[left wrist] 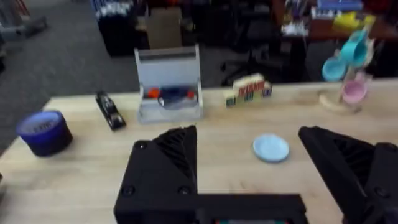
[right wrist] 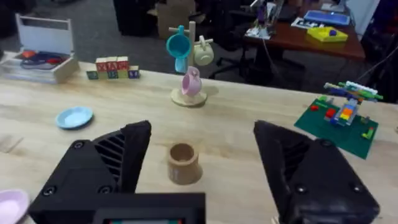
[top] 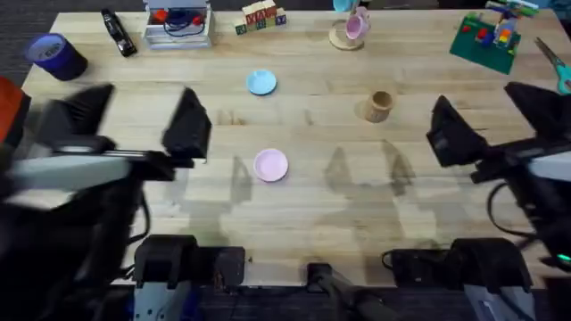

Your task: Pick up a utensil and set it on the pink plate, then put the other utensil in the container.

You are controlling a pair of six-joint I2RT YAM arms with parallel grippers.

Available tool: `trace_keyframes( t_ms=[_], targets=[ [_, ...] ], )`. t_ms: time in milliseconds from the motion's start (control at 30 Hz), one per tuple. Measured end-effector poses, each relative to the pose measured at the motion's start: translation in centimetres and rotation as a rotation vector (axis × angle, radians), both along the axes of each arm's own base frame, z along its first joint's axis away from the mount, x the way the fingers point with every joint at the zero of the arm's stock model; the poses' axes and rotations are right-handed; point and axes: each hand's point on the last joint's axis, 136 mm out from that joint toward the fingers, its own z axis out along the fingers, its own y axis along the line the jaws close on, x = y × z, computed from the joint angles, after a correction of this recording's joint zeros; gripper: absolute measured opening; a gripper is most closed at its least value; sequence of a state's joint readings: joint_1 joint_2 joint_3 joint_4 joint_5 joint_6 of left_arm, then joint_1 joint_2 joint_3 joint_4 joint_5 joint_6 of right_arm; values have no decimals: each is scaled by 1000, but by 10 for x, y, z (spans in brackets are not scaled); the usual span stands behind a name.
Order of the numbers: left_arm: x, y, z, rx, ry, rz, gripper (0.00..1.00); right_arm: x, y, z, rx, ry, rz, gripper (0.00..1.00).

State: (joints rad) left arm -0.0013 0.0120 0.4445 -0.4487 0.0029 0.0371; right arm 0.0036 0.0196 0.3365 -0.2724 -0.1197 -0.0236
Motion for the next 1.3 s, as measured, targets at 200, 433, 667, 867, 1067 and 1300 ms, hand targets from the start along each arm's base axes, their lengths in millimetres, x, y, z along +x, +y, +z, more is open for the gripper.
trace_keyframes(
  t_ms=[200,433,667,867,1067,1300],
  targets=[
    [-11,0,33,-35,60,2,995,-17,0,21,0,102,1,995],
    [-13,0,35,-48,311,8,995,-26,0,54,0,195,1,996],
    [-19,0,52,-51,486,14,995,-26,0,69,-4,329,2,995],
    [-26,0,60,-55,654,20,996,-26,0,82,-4,445,2,995],
    [-29,0,72,-80,765,34,995,-31,0,89,-5,581,2,995],
    [-23,0,70,-90,890,45,994,-29,0,93,-21,706,9,995]
  ],
)
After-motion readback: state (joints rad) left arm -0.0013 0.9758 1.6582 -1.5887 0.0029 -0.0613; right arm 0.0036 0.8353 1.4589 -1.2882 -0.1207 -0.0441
